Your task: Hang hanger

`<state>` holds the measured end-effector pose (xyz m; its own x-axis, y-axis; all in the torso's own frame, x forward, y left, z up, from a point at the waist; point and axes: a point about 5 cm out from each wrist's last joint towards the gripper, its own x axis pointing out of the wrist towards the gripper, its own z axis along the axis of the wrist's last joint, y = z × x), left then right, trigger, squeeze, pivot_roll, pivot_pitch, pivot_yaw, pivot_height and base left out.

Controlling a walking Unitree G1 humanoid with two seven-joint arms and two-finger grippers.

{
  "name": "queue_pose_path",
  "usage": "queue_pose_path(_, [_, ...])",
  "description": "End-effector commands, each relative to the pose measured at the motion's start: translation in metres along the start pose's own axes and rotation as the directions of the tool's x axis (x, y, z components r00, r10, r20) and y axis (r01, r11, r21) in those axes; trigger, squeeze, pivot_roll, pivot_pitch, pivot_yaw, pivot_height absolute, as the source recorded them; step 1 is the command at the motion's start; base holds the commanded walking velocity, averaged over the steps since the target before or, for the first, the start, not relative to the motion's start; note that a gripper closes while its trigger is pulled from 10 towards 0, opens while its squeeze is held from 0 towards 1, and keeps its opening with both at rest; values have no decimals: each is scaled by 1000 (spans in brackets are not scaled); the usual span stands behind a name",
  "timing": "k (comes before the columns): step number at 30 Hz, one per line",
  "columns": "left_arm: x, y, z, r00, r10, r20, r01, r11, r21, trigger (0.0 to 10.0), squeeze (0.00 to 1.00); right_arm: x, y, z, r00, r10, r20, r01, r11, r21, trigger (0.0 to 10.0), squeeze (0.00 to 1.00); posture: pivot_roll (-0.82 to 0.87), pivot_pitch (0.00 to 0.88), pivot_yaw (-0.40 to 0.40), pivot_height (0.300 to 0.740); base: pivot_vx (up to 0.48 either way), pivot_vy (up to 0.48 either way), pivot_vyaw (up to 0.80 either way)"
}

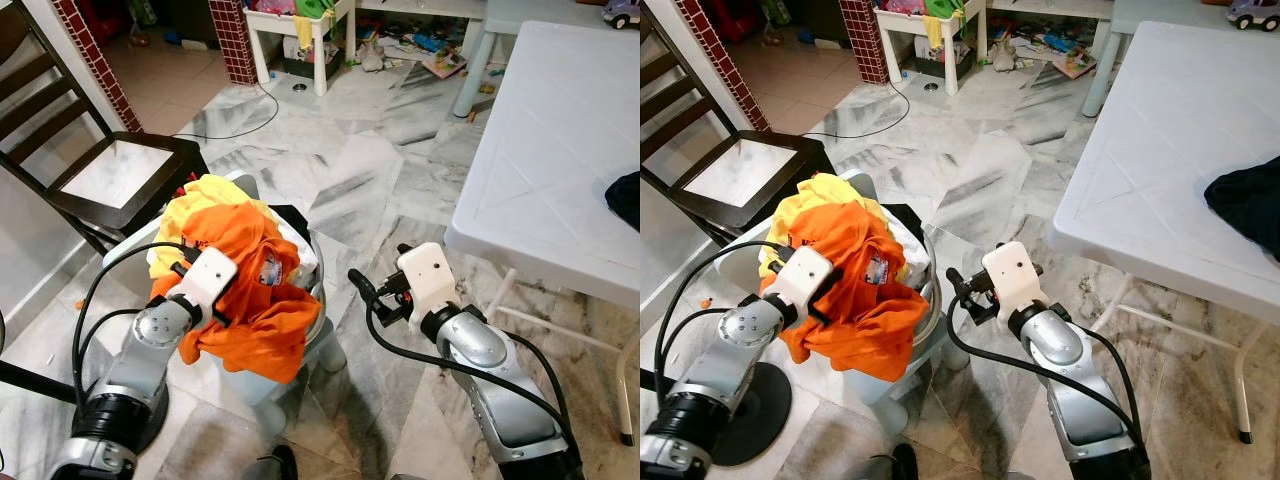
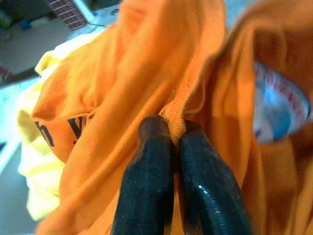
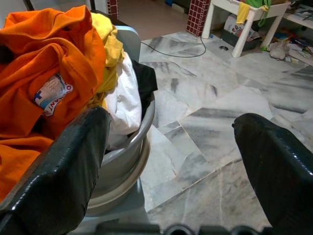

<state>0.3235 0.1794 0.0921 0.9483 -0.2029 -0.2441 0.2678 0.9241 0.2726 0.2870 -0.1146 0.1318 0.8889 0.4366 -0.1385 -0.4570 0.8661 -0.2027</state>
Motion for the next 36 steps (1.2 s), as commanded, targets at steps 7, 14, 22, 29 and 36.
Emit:
queue_pose_path(7, [-1, -42, 8, 1000, -12, 7, 13, 955, -298, 0, 0, 5, 2, 1, 1000, 7, 8, -7, 1000, -4, 10000, 0, -51, 122, 84, 740, 0, 0, 0])
queue_pose_path(14, [-4, -75, 4, 988, -150, -46, 132, 954, -267, 3843, 0, 7, 1, 1, 1000, 5, 13, -5, 1000, -11, 10000, 0, -54, 113, 80, 740, 0, 0, 0])
queue_pose_path(22, [-9, -56, -5, 993, -89, -83, 76, 985, -153, 10000, 1000, 4, 0, -3, 1000, 1, 4, -1, 1000, -13, 10000, 0, -63, 113, 85, 740, 0, 0, 0])
queue_pose_path(29, [-15, -41, -6, 993, -40, -111, 39, 999, -16, 10000, 0, 6, 1, -2, 1000, 6, 4, -6, 1000, -12, 10000, 0, -55, 116, 80, 740, 0, 0, 0])
queue_pose_path(36, [-20, -43, -5, 991, -71, -111, 74, 997, 23, 10000, 1000, 6, 1, -3, 1000, 7, 2, -7, 1000, -12, 10000, 0, -55, 116, 80, 740, 0, 0, 0])
